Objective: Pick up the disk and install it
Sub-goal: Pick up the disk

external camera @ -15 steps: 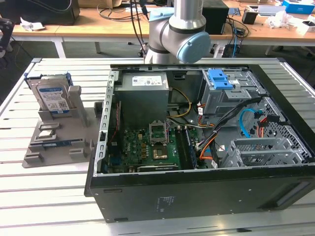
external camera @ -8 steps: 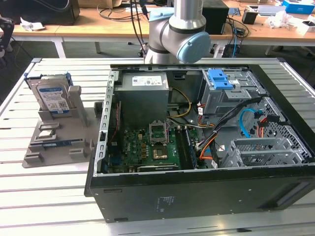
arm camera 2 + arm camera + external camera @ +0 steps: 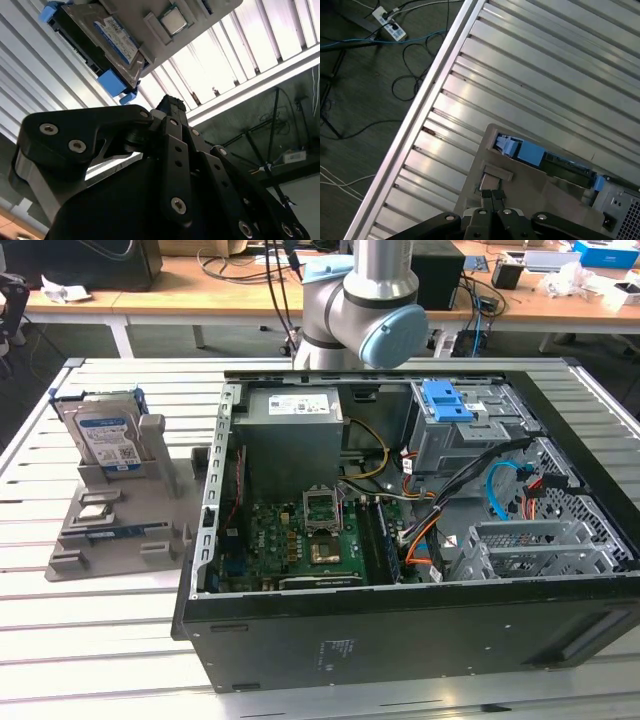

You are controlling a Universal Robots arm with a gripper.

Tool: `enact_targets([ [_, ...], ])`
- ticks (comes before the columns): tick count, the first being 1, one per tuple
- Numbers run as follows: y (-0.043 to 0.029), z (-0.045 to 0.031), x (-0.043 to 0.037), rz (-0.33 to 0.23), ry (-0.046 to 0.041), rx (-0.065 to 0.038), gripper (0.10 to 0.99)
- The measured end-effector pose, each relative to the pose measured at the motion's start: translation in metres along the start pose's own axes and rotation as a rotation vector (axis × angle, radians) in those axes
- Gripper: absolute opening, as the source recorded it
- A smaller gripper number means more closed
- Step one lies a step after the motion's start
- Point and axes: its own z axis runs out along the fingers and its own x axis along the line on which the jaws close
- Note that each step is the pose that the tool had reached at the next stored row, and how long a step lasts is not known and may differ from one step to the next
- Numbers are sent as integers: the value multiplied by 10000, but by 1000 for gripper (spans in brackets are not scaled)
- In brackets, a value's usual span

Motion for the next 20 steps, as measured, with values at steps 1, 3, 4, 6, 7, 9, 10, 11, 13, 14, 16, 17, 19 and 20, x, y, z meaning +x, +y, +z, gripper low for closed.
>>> enact_targets([
  [1,0,0,0,-170,6,-4,106],
  [3,0,0,0,-485,18,-11,106],
  [4,0,0,0,-733,26,-18,106],
  [6,0,0,0,-1003,37,-24,106],
  [7,0,0,0,-1209,44,-29,106],
  [9,0,0,0,-1460,53,-35,106],
  [10,0,0,0,-1594,59,-38,106],
  [11,0,0,0,-1719,63,-41,106],
  [13,0,0,0,-1965,72,-47,106],
  [14,0,0,0,-2098,77,-50,106],
  [16,0,0,0,-2467,90,-59,106],
  [17,0,0,0,-2663,98,-64,106],
  [19,0,0,0,-2934,108,-70,106],
  [20,0,0,0,-3114,114,-74,106],
])
